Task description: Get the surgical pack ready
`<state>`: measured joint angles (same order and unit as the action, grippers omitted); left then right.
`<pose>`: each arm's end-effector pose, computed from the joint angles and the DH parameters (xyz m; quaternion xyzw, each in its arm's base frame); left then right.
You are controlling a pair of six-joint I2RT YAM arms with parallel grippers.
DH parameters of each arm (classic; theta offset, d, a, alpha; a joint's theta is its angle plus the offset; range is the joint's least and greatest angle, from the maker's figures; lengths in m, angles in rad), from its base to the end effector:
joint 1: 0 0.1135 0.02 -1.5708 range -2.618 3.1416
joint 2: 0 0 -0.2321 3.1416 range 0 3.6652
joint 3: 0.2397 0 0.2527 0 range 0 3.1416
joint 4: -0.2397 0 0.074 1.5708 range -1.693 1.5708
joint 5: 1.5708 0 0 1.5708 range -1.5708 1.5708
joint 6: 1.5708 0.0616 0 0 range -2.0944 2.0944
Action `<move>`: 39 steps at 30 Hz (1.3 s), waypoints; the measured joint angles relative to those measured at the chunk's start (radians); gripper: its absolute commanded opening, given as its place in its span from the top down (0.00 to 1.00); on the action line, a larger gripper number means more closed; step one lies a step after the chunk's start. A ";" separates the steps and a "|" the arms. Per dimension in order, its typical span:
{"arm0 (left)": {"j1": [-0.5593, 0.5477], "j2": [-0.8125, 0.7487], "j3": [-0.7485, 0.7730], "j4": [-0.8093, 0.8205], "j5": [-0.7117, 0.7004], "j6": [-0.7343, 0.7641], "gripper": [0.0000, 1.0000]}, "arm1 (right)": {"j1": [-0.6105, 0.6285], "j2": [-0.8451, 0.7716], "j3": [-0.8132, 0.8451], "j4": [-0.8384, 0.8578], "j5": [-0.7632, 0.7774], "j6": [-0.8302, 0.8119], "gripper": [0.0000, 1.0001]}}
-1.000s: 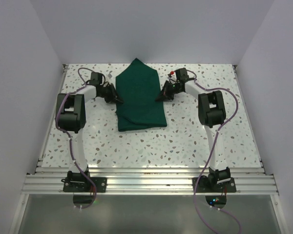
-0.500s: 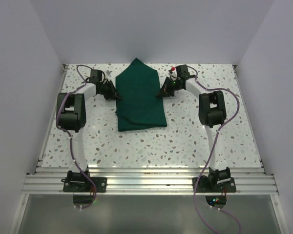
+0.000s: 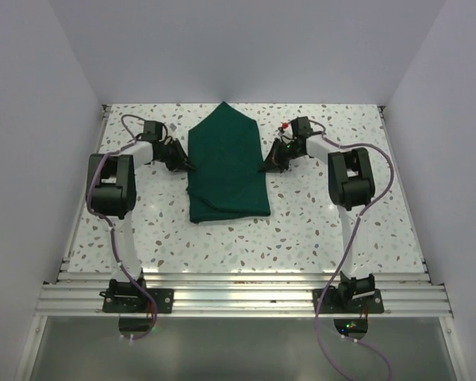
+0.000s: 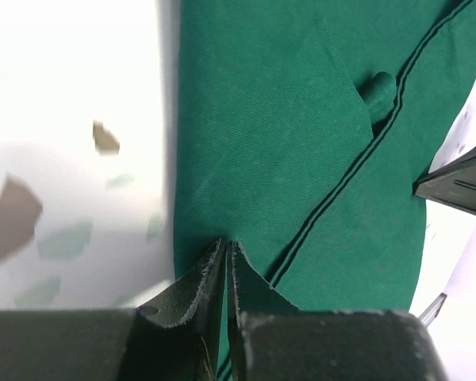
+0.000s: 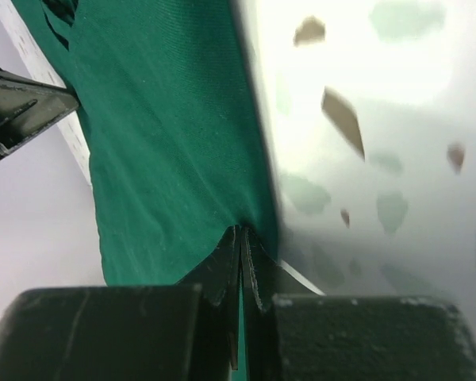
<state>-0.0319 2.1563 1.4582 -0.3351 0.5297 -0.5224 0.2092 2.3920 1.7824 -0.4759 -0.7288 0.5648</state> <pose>0.4388 -0.0451 0.0859 -0.1585 0.9195 -0.3129 0.1775 0.4624 0.1401 0.0742 0.0761 0.9078 0.4051 0.0773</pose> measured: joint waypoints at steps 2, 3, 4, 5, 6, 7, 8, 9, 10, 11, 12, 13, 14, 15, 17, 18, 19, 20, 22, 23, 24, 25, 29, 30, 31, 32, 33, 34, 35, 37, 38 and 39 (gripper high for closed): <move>0.000 -0.021 -0.033 0.001 0.000 0.001 0.90 | 0.002 -0.030 -0.052 0.010 0.001 -0.002 1.00; 0.000 -0.035 -0.055 0.004 0.000 0.002 0.90 | 0.002 -0.047 -0.082 0.011 0.003 -0.006 1.00; 0.000 -0.050 -0.077 0.004 0.001 0.004 0.90 | 0.002 -0.066 -0.114 0.013 0.003 -0.009 1.00; 0.000 -0.064 -0.096 0.001 0.001 0.010 0.90 | 0.002 -0.083 -0.142 0.013 0.002 -0.010 1.00; 0.000 -0.079 -0.116 0.000 0.000 0.013 0.90 | 0.002 -0.099 -0.172 0.017 0.002 -0.011 1.00; 0.000 -0.092 -0.133 -0.005 -0.001 0.019 0.90 | 0.002 -0.117 -0.199 0.017 0.001 -0.013 1.00; 0.000 -0.101 -0.145 -0.010 -0.001 0.021 0.90 | 0.002 -0.130 -0.220 0.017 0.002 -0.016 1.00; 0.000 -0.111 -0.156 -0.016 -0.003 0.027 0.90 | 0.002 -0.145 -0.241 0.014 0.005 -0.021 1.00; 0.000 -0.120 -0.164 -0.024 -0.006 0.034 0.90 | 0.003 -0.157 -0.255 0.008 0.011 -0.028 1.00; 0.000 -0.128 -0.167 -0.034 -0.010 0.039 0.90 | 0.003 -0.164 -0.259 -0.004 0.018 -0.036 1.00; 0.000 -0.134 -0.167 -0.046 -0.017 0.046 0.89 | 0.003 -0.168 -0.259 -0.013 0.025 -0.043 1.00; 0.000 -0.140 -0.167 -0.057 -0.029 0.049 0.89 | 0.004 -0.173 -0.257 -0.023 0.036 -0.051 1.00; 0.000 -0.148 -0.167 -0.069 -0.041 0.055 0.89 | 0.005 -0.177 -0.251 -0.036 0.047 -0.058 1.00; 0.001 -0.154 -0.166 -0.080 -0.051 0.058 0.89 | 0.006 -0.179 -0.242 -0.051 0.060 -0.064 1.00; 0.003 -0.166 -0.159 -0.103 -0.060 0.063 0.88 | 0.010 -0.179 -0.211 -0.076 0.076 -0.069 1.00; 0.005 -0.169 -0.155 -0.106 -0.061 0.062 0.88 | 0.014 -0.179 -0.193 -0.084 0.084 -0.069 1.00; 0.006 -0.172 -0.151 -0.107 -0.060 0.062 0.88 | 0.018 -0.179 -0.174 -0.089 0.084 -0.068 1.00; 0.006 -0.174 -0.149 -0.105 -0.059 0.061 0.88 | 0.024 -0.179 -0.155 -0.090 0.084 -0.066 1.00; 0.006 -0.175 -0.148 -0.099 -0.048 0.056 0.88 | 0.041 -0.179 -0.120 -0.085 0.083 -0.061 1.00; 0.006 -0.175 -0.148 -0.099 -0.044 0.053 0.88 | 0.048 -0.179 -0.109 -0.083 0.082 -0.058 1.00; 0.006 -0.175 -0.150 -0.099 -0.040 0.051 0.88 | 0.058 -0.179 -0.099 -0.080 0.080 -0.055 1.00; 0.006 -0.175 -0.154 -0.095 -0.037 0.050 0.88 | 0.066 -0.179 -0.095 -0.076 0.079 -0.052 1.00; 0.007 -0.174 -0.201 -0.090 -0.034 0.047 0.89 | 0.084 -0.163 -0.094 -0.074 0.080 -0.050 1.00; 0.010 -0.172 -0.214 -0.087 -0.023 0.044 0.89 | 0.082 -0.153 -0.095 -0.074 0.080 -0.050 1.00; 0.013 -0.172 -0.219 -0.086 -0.016 0.043 0.90 | 0.076 -0.144 -0.102 -0.070 0.083 -0.053 1.00; 0.016 -0.172 -0.221 -0.084 -0.011 0.043 0.90 | 0.068 -0.138 -0.113 -0.070 0.086 -0.054 1.00; 0.020 -0.172 -0.223 -0.081 -0.008 0.044 0.90 | 0.056 -0.133 -0.128 -0.070 0.090 -0.057 1.00; 0.024 -0.172 -0.225 -0.080 -0.005 0.044 0.90 | 0.044 -0.127 -0.142 -0.074 0.095 -0.060 1.00; 0.028 -0.172 -0.226 -0.082 -0.003 0.044 0.90 | 0.028 -0.121 -0.149 -0.078 0.081 -0.056 1.00; 0.035 -0.172 -0.224 -0.087 -0.002 0.045 0.90 | 0.010 -0.121 -0.148 -0.088 0.082 -0.061 1.00; 0.037 -0.172 -0.220 -0.094 -0.004 0.047 0.90 | 0.005 -0.121 -0.140 -0.097 0.087 -0.069 1.00; 0.039 -0.172 -0.212 -0.103 -0.021 0.056 0.89 | 0.000 -0.121 -0.129 -0.107 0.103 -0.079 1.00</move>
<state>0.0067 1.9846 1.2461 -0.4381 0.5091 -0.4667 0.2089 2.2715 1.6539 -0.5831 -0.6258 0.4862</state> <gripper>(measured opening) 0.102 0.007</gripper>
